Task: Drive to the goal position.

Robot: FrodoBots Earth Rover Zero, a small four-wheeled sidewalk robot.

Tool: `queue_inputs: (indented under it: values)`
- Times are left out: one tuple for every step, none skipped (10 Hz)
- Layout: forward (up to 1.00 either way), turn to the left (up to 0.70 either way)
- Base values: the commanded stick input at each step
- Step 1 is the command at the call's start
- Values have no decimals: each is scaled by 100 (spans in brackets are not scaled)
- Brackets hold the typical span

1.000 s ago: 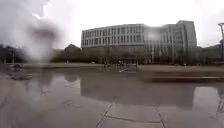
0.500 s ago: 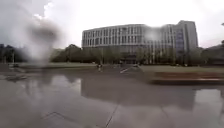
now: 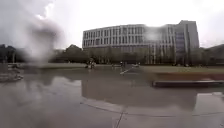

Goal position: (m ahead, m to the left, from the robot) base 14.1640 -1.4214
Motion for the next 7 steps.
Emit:
queue_inputs:
  values:
    - [70,-26]
    - [70,-34]
    - [70,-23]
    - [70,0]
    - [70,0]
    - [70,0]
    - [70,0]
